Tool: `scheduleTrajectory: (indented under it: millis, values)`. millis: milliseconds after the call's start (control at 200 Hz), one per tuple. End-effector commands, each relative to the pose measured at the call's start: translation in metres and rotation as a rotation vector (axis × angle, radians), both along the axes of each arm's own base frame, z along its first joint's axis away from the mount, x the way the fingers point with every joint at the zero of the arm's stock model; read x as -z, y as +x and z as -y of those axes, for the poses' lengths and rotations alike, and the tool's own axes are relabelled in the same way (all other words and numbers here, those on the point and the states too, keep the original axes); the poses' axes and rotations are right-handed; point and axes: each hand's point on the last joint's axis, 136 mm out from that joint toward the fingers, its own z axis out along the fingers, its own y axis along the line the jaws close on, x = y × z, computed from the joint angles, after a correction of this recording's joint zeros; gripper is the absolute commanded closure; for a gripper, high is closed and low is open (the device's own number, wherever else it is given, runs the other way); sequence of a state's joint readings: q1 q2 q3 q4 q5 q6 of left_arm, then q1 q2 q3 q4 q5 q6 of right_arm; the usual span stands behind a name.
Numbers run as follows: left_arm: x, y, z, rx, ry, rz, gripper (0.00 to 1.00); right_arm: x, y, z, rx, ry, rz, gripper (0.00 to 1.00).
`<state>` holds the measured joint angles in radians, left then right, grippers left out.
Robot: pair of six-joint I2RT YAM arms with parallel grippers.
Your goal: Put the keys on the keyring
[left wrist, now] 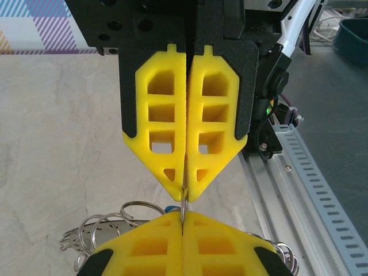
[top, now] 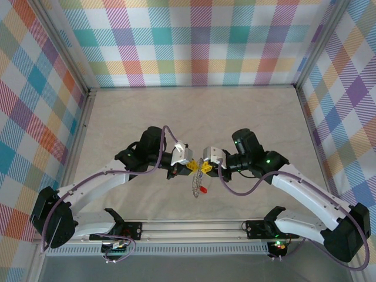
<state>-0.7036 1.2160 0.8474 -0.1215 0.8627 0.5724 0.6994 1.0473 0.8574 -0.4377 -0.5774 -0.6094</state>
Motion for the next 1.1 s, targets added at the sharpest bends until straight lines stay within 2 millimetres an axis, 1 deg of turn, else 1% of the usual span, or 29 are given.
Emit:
scheduleTrajectory:
  millis: [0, 320, 520, 750, 975, 1050, 1095]
  values:
    - [-0.023, -0.004, 0.005, 0.029, -0.095, 0.054, 1.0, -0.003, -0.003, -0.007, -0.036, 0.044, -0.021, 0.92]
    - [-0.027, 0.001, 0.003, -0.008, -0.121, 0.076, 1.0, 0.0, -0.005, -0.009, -0.05, 0.058, -0.034, 0.86]
    - [-0.03, 0.002, 0.001, -0.017, -0.143, 0.079, 1.0, 0.001, -0.005, -0.01, -0.047, 0.067, -0.042, 0.86]
    - [-0.038, 0.005, -0.002, -0.039, -0.175, 0.098, 1.0, 0.002, -0.004, -0.012, -0.041, 0.087, -0.055, 0.83]
    - [-0.042, 0.009, -0.006, -0.067, -0.197, 0.109, 1.0, 0.002, -0.005, -0.012, -0.034, 0.101, -0.057, 0.85]
    - [-0.042, 0.01, -0.006, -0.075, -0.202, 0.109, 1.0, -0.001, -0.004, -0.012, -0.029, 0.118, -0.058, 0.89]
    - [-0.043, 0.011, -0.007, -0.082, -0.21, 0.113, 1.0, -0.003, -0.004, -0.012, -0.027, 0.127, -0.064, 0.89]
